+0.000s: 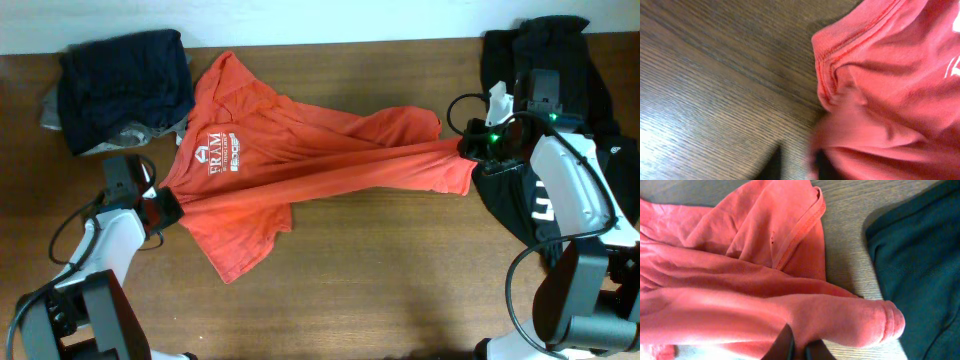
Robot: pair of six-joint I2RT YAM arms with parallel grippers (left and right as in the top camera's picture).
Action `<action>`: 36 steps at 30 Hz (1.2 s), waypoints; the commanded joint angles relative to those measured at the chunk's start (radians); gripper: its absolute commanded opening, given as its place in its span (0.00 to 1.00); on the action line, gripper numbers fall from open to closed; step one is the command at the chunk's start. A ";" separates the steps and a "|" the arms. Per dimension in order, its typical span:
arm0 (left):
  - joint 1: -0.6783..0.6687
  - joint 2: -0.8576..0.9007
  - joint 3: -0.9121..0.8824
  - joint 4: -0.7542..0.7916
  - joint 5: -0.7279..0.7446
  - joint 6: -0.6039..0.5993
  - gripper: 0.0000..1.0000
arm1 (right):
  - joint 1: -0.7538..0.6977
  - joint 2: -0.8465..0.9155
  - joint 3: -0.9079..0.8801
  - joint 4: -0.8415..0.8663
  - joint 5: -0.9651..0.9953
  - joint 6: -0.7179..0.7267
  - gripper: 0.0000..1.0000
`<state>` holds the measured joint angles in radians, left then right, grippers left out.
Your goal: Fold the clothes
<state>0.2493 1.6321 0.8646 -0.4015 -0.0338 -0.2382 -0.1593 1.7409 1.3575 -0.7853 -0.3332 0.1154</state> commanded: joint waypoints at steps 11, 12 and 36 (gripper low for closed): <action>0.008 -0.066 0.149 -0.256 0.230 0.121 0.99 | -0.011 -0.014 0.018 -0.028 0.031 -0.008 0.29; 0.005 -0.066 0.149 -0.286 0.238 0.121 0.99 | -0.011 -0.014 0.018 -0.031 0.031 -0.008 0.29; -0.164 -0.023 0.105 -0.439 0.000 0.120 0.59 | -0.011 -0.014 0.018 -0.043 0.031 -0.008 0.31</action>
<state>0.0860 1.5848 0.9909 -0.8623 0.0296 -0.1200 -0.1631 1.7409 1.3579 -0.8272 -0.3111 0.1081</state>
